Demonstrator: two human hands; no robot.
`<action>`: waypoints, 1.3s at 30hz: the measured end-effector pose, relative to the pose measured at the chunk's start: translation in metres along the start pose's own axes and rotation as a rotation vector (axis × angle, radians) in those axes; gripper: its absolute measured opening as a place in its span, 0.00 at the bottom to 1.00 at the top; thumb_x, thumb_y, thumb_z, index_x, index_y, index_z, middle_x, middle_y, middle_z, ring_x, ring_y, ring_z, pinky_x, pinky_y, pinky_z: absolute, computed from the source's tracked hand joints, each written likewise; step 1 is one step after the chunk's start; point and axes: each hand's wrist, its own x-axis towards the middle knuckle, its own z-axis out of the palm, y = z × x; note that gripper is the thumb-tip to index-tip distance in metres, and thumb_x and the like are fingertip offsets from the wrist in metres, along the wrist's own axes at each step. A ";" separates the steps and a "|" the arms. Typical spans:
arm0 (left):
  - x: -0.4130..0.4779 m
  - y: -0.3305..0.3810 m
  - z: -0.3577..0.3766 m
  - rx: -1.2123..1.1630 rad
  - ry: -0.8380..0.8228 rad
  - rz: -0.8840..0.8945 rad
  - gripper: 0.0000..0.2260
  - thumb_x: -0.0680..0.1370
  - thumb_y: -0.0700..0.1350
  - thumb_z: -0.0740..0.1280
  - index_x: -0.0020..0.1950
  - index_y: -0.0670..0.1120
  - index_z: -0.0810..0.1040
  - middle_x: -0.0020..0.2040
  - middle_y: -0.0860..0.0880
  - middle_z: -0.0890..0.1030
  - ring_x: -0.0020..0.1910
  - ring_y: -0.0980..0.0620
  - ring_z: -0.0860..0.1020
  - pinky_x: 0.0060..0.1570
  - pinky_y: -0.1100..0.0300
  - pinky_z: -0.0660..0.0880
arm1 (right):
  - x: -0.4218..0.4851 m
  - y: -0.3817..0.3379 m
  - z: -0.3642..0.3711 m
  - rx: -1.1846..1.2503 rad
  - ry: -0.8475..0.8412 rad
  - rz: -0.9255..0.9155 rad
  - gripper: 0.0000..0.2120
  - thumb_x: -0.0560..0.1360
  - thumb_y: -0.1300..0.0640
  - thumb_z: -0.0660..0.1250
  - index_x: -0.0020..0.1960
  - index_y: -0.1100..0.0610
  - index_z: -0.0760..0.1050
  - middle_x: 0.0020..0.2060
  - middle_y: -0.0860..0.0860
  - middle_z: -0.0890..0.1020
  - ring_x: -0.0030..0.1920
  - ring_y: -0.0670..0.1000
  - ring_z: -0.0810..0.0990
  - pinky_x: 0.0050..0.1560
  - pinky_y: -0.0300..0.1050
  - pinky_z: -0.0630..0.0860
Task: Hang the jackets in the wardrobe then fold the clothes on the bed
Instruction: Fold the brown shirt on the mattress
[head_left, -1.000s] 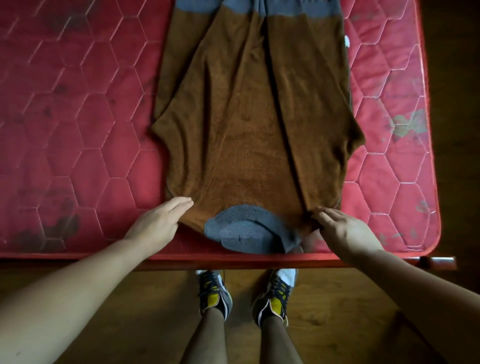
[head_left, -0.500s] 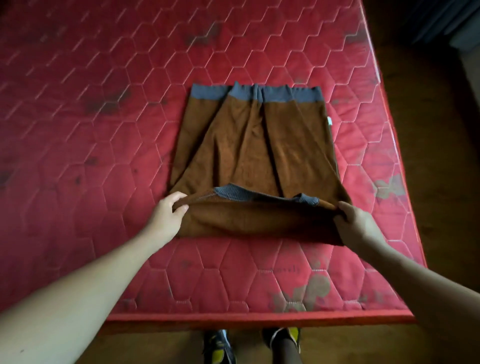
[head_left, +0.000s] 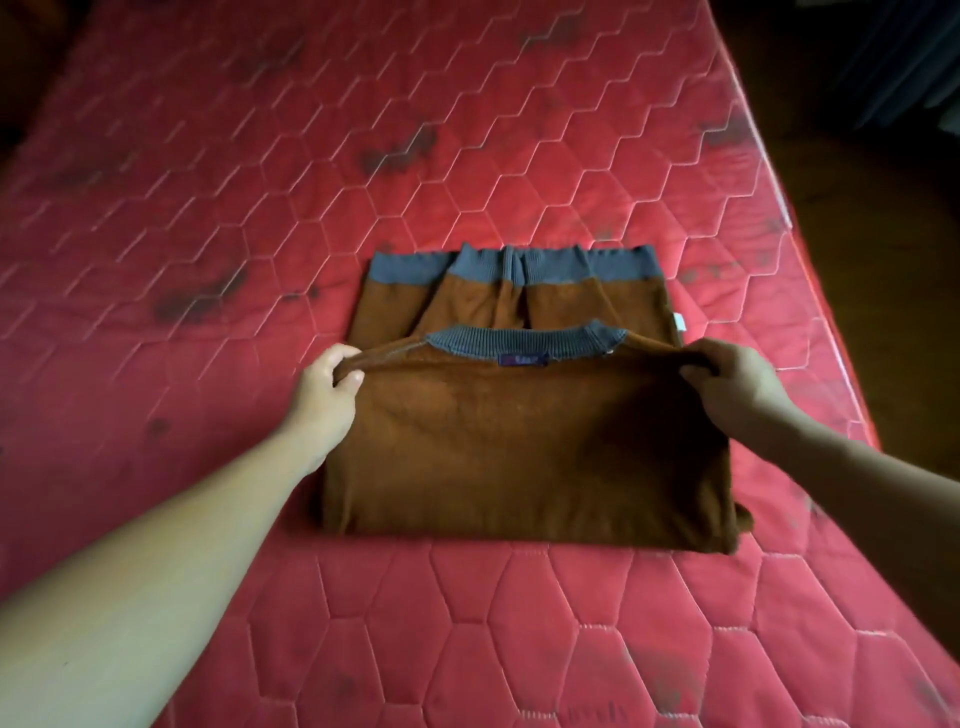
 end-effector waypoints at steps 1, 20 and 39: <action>0.019 0.006 0.001 -0.013 -0.004 0.024 0.10 0.81 0.38 0.63 0.51 0.52 0.78 0.46 0.48 0.79 0.43 0.51 0.76 0.46 0.54 0.74 | 0.015 -0.004 -0.002 -0.012 0.028 -0.009 0.08 0.75 0.64 0.68 0.51 0.55 0.82 0.40 0.53 0.81 0.46 0.58 0.80 0.44 0.44 0.67; 0.104 -0.019 0.071 0.508 -0.130 -0.020 0.22 0.85 0.51 0.57 0.79 0.57 0.59 0.75 0.46 0.60 0.73 0.42 0.64 0.73 0.45 0.63 | 0.082 0.003 0.067 -0.368 -0.005 0.032 0.22 0.79 0.58 0.64 0.72 0.50 0.67 0.58 0.65 0.69 0.56 0.70 0.75 0.56 0.62 0.77; 0.101 -0.012 0.145 0.909 -0.090 0.442 0.28 0.81 0.64 0.47 0.80 0.65 0.43 0.83 0.47 0.43 0.81 0.43 0.42 0.76 0.35 0.42 | 0.103 -0.020 0.149 -0.625 -0.006 -0.224 0.38 0.75 0.22 0.35 0.80 0.37 0.40 0.82 0.54 0.42 0.80 0.61 0.37 0.75 0.72 0.37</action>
